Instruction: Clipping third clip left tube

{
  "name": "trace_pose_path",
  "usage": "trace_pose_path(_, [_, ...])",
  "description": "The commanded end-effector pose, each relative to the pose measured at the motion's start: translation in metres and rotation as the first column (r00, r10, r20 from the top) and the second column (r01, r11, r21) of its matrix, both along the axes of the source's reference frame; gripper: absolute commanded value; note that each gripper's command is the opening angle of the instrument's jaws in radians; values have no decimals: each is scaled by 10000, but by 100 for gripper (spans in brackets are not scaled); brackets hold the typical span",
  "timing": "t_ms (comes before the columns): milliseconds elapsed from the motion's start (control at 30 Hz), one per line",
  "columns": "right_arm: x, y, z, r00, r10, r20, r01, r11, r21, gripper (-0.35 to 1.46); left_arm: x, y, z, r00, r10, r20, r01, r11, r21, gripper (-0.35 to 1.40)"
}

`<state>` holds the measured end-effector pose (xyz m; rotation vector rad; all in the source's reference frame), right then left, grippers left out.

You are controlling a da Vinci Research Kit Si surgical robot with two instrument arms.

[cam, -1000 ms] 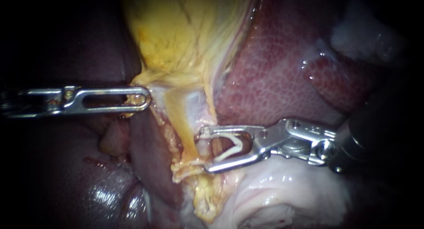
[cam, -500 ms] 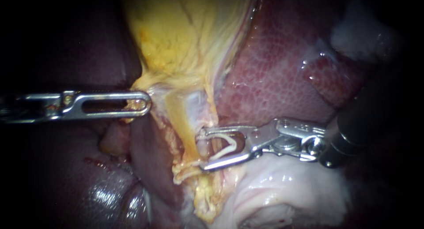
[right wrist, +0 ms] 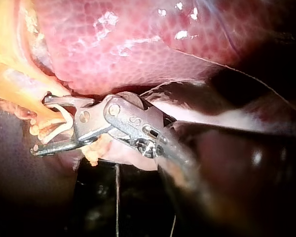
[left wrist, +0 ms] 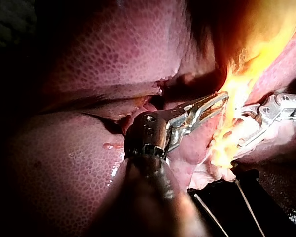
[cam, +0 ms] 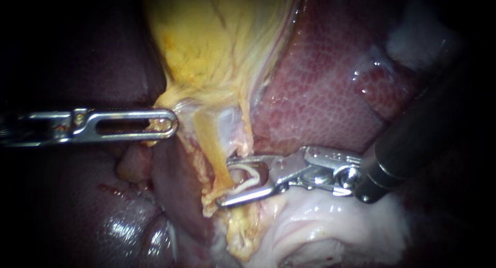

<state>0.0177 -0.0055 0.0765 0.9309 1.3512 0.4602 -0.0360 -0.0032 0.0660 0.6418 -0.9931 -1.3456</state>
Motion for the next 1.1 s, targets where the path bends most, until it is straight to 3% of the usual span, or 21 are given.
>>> trace_pose_path(33, [1,-1,-4,9999,-8,-102,9,9999,104,58,0,0,2,10000,10,11,-10,10000,2,-35])
trace_pose_path(267, [12,-9,-20,9974,-277,-670,308,9985,446,58,3,3,9,10000,15,12,-15,10000,-3,-35])
trace_pose_path(700, [39,-12,-2,9980,-194,-602,216,9991,362,57,-6,-1,14,10000,-33,-29,33,10000,-45,-35])
trace_pose_path(933, [39,-1,-6,9976,-160,-672,191,9988,444,56,-7,-2,13,10000,-19,-14,19,10000,-37,-35])
trace_pose_path(1100, [35,16,-17,9953,140,-955,-77,9978,657,56,-7,-2,13,10000,-17,-13,17,10000,-37,-35])
